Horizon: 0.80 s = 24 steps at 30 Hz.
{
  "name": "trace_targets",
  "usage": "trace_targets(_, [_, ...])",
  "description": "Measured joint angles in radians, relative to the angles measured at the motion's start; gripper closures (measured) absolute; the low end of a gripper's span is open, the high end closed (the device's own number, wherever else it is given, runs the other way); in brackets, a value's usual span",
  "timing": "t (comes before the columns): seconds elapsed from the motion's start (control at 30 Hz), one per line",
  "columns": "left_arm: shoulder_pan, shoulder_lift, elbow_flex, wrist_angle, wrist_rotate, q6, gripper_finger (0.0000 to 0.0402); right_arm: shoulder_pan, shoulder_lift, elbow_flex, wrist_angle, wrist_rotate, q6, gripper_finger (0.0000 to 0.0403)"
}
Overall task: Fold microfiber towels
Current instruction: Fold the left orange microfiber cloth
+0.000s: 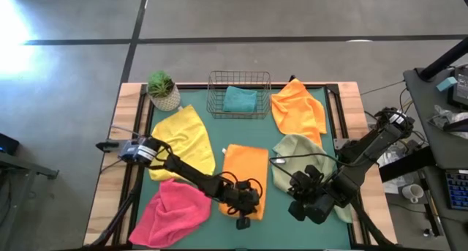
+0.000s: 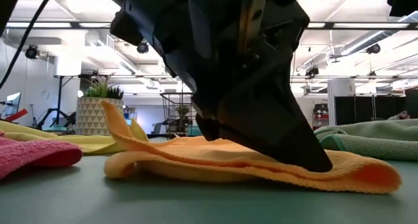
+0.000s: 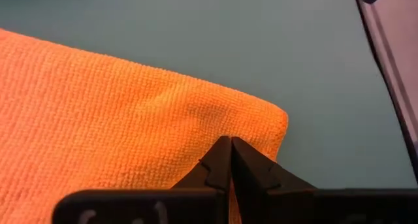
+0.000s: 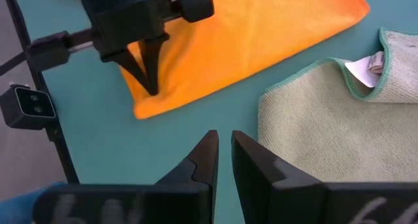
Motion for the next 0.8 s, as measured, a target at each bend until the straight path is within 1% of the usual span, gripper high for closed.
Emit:
trace_targets(0.2, [0.001,-0.072,0.0,-0.007,-0.005,0.007,0.0402,0.0,0.0,0.0,0.004,0.0,-0.041,0.0367])
trace_targets(0.27, [-0.001,-0.101,0.0,-0.038,-0.009,0.028,0.0402,0.0,0.0,0.0,0.016,0.0,-0.072,0.0367])
trace_targets(0.37, [-0.01,-0.159,-0.002,-0.156,-0.04,0.035,0.0402,0.0,0.0,0.0,0.065,0.0,-0.145,0.0367])
trace_targets(0.5, [-0.032,-0.241,-0.004,-0.338,-0.111,0.036,0.0402,0.0,0.0,0.0,0.133,0.001,-0.264,0.0367])
trace_targets(0.6, [-0.053,-0.292,-0.011,-0.442,-0.151,0.037,0.0402,0.0,0.0,0.0,0.153,0.0,-0.307,0.0367])
trace_targets(0.8, [-0.11,-0.36,-0.013,-0.577,-0.176,0.035,0.0402,0.0,0.001,0.0,0.163,0.0,-0.368,0.0365])
